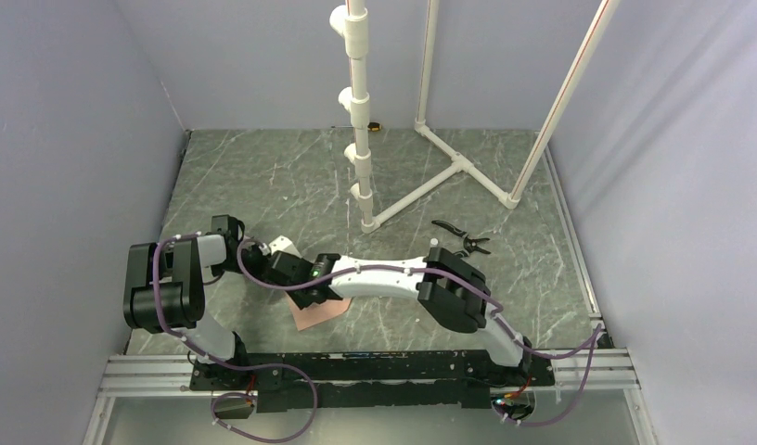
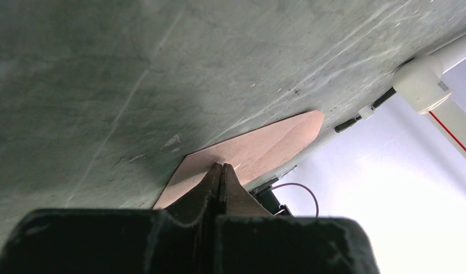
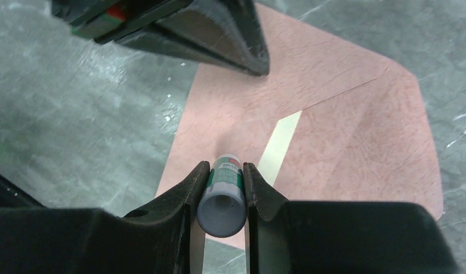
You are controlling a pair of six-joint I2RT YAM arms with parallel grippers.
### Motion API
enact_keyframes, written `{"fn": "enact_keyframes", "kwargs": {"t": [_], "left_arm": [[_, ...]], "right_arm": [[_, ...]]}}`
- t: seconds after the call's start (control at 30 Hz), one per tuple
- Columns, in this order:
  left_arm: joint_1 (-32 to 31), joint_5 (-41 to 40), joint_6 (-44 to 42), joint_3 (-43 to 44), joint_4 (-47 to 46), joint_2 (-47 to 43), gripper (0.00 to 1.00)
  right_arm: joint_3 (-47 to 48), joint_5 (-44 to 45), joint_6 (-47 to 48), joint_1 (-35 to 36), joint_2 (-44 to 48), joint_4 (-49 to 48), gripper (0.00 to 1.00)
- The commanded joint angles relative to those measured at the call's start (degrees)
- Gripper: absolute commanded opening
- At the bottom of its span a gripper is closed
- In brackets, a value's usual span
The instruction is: Place the letter into the envelope and seal it
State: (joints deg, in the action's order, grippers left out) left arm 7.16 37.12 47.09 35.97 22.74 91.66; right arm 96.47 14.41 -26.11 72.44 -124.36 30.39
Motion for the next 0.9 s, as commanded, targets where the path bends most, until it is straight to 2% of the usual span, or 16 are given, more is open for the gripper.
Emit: {"fn": "enact_keyframes", "kwargs": {"t": [0.0,0.13,0.27,0.57,0.67,0.73,0.87], "left_arm": [[-0.30,-8.73,-1.11,-2.54,-0.80,0.92,0.03],[-0.30,-8.27,-1.65,-2.59,-0.61,0.49,0.02],[-0.30,-7.22,-2.99,-1.60,0.49,-0.70,0.02],[-0.37,-4.34,-5.79,3.23,5.90,-7.85,0.03],[-0.41,-2.49,-6.42,5.50,7.61,-10.60,0.10],[-0.39,-1.35,-7.02,7.02,8.92,-12.47,0.19],[-0.48,-1.73,-8.73,10.33,13.29,-15.67,0.46]], "right_arm": [[-0.90,-1.35,-0.35,1.34,3.39,3.02,0.00],[0.51,1.84,-1.35,0.41,6.54,3.50,0.00],[-2.21,2.08,-3.20,-0.47,13.92,1.95,0.00],[-29.15,-5.97,-13.70,-5.68,38.16,-9.80,0.00],[-36.96,-7.11,-16.23,-8.96,45.77,-12.30,0.00],[-42.08,-9.21,-18.55,-12.52,50.35,-14.40,0.00],[-51.75,-15.58,-23.82,-20.82,57.31,-19.90,0.00]]}}
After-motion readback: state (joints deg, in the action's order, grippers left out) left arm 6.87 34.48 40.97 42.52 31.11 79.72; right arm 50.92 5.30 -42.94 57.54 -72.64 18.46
